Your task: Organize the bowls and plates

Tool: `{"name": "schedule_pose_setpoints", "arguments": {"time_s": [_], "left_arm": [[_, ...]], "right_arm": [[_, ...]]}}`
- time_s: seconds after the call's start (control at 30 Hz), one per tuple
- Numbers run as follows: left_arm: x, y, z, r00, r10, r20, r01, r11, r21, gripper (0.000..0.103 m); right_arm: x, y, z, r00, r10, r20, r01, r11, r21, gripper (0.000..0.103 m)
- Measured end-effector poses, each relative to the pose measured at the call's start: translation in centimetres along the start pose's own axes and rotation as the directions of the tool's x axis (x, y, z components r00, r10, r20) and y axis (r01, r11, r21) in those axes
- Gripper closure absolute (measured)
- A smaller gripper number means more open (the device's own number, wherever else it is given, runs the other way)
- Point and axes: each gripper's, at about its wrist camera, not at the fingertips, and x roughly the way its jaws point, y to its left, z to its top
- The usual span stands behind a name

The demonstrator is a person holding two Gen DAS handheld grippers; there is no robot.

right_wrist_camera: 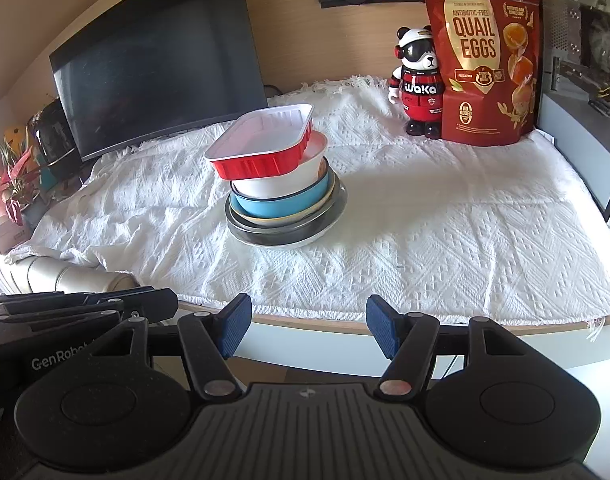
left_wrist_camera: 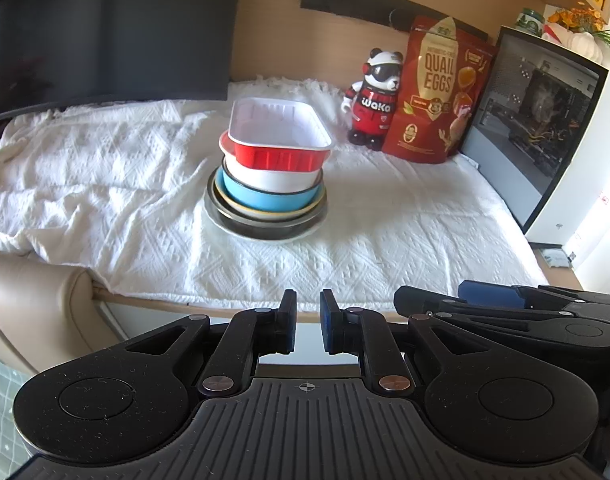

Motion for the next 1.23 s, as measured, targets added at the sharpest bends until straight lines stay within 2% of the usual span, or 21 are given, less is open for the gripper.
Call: {"name": "schedule_pose_setpoints", "arguments": {"time_s": [0.7, 1.23], "left_arm": [[-0.1, -0.2, -0.3, 1.000, -0.002, -0.003, 0.002, 1.000, 0.010, 0.088], [2.0, 1.2, 0.3, 1.000, -0.008, -0.025, 0.008, 1.000, -0.009, 0.087]], "right_arm": [[-0.2, 0.1, -0.2, 1.000, -0.002, -0.004, 0.002, 1.000, 0.004, 0.039], [1.4, 0.5, 0.5, 1.000, -0.013, -0.010, 0.012, 1.000, -0.019, 0.039]]}}
